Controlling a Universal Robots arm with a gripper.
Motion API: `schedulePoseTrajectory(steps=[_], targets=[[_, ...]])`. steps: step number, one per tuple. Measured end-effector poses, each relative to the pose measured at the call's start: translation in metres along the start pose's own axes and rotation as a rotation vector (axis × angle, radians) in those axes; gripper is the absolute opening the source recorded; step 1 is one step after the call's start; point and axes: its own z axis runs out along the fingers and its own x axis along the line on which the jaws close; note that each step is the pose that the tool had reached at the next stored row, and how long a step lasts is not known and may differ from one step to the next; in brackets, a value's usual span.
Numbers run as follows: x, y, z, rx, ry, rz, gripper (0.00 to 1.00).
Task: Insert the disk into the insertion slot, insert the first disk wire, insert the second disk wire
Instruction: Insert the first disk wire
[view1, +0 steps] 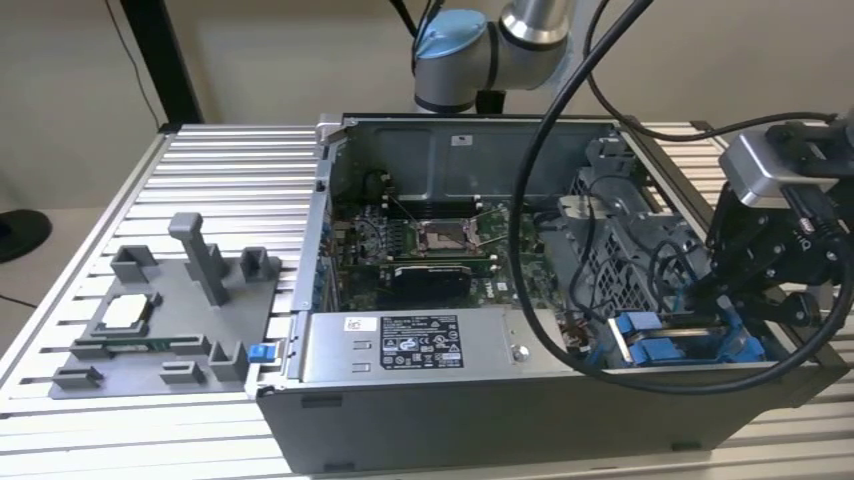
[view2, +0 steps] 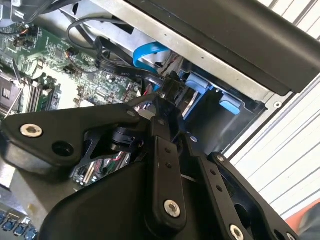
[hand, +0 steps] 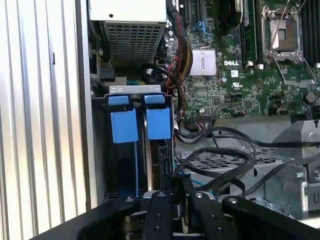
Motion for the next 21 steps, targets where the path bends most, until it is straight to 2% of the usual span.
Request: schedulePoseTrajectory(steps=[5, 8, 9, 10, 11, 12, 21], targets=[[0.0007, 0.0, 0.0, -0.0023, 0.002, -0.008, 0.0], [0.0007, 0.0001, -0.0004, -0.0027, 0.0122, -0.011, 0.0], [0.0007, 0.0001, -0.0004, -0.0026, 0.0188, -0.012, 0.0], [0.0007, 0.0001, -0.0004, -0.002, 0.0288, -0.013, 0.0], [0.0007, 0.0, -0.0004, -0.001, 0.0428, -0.013, 0.0], [0.0007, 0.0, -0.0003, -0.0003, 0.0509, -0.012, 0.0], [-0.0023, -0.0012, 0.0001, 0.005, 0.0515, -0.013, 0.0]])
